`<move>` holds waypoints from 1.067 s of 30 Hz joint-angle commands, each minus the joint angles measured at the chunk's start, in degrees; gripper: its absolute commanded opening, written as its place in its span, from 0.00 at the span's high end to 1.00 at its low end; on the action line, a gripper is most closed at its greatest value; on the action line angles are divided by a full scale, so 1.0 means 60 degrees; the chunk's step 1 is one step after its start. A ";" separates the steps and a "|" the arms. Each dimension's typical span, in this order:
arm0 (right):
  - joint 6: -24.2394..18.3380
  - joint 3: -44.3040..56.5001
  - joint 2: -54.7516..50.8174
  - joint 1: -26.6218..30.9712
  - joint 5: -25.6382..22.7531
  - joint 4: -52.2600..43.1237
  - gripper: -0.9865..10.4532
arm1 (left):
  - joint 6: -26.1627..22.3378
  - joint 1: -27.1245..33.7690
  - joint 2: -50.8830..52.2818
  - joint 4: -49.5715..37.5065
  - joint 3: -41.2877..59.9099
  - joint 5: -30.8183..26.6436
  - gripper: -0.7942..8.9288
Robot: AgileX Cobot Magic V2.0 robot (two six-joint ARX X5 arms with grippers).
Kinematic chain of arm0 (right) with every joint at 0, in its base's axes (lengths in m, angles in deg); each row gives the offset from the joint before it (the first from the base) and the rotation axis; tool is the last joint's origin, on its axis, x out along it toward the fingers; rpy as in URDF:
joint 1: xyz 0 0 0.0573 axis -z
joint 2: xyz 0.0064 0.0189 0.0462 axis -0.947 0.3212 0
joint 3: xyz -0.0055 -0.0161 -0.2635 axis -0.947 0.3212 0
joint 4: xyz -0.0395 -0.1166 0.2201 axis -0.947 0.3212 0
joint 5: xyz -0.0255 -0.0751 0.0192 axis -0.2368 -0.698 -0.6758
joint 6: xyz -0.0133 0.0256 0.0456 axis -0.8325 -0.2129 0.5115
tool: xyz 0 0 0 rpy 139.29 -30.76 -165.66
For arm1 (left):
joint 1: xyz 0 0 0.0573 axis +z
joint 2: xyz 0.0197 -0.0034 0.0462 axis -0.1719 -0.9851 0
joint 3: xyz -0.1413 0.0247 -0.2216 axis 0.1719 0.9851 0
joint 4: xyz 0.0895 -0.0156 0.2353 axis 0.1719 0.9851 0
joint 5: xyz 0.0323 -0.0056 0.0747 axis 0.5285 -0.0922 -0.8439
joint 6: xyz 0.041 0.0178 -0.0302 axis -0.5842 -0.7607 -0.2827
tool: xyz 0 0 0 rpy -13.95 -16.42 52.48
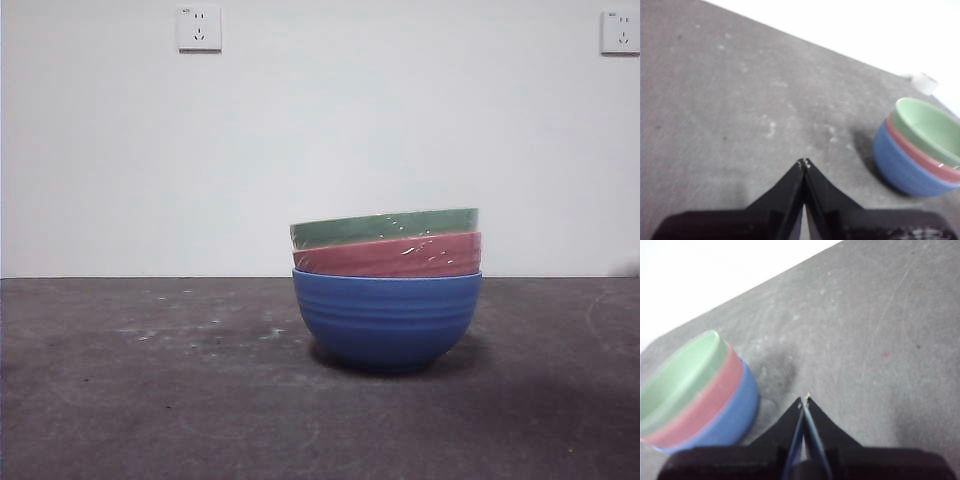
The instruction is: Pick up the green bowl on the top,put the green bowl on the left,pick up the red bowl in the middle,put the red bowl on the right
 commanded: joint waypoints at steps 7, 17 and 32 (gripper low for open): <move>-0.1512 -0.3432 0.1953 -0.0011 0.0007 0.1147 0.92 | -0.0790 0.0011 -0.2073 0.0073 -0.2514 0.0743 0.93; -0.3891 -0.5934 0.4572 -0.0011 0.1093 0.2175 0.92 | -0.2412 -0.0018 -0.5625 0.0106 -0.5016 0.3821 0.92; -0.4127 -0.6204 0.6379 -0.0011 0.2466 0.2539 0.71 | -0.4331 -0.2776 -0.9839 0.1177 -0.8291 0.3111 0.62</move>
